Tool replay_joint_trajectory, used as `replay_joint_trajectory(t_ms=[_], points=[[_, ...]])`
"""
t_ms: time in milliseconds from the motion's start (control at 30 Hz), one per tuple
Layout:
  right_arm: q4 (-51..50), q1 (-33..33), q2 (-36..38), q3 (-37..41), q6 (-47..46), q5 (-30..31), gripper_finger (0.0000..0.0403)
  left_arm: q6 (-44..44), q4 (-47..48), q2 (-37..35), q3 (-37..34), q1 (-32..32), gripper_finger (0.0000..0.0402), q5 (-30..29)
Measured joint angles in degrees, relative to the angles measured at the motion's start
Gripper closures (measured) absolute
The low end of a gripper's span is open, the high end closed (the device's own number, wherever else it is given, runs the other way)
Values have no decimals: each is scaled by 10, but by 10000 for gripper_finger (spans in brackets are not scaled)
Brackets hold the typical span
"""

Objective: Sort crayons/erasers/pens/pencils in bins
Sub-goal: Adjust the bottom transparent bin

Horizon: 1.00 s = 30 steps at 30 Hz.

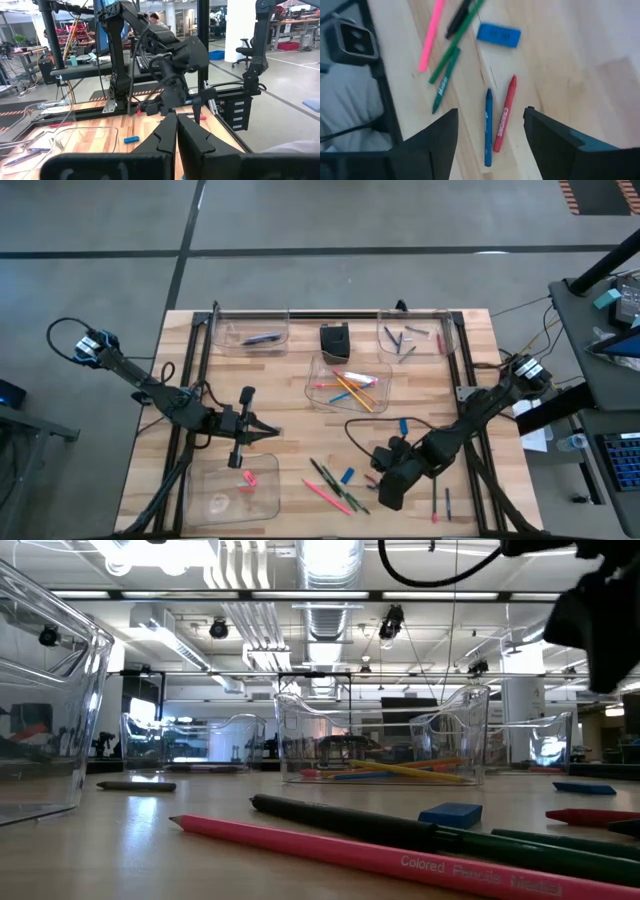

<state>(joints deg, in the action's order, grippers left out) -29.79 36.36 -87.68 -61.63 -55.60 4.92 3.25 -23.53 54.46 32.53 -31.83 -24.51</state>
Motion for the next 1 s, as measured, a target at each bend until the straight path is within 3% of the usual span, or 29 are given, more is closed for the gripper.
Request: replay_joint_trajectory(t_ms=[267,533,733,1000], points=[[1,-12,56,0,19,1,188,7,9,-12,14,0,402,-6],[3,-13,92,0,23,18,188,19,101,-148,21,0,402,-180],[21,-13,92,0,23,18,188,16,100,-206,-2,0,402,-174],[37,-13,85,0,22,17,188,16,100,-201,-4,0,402,-171]])
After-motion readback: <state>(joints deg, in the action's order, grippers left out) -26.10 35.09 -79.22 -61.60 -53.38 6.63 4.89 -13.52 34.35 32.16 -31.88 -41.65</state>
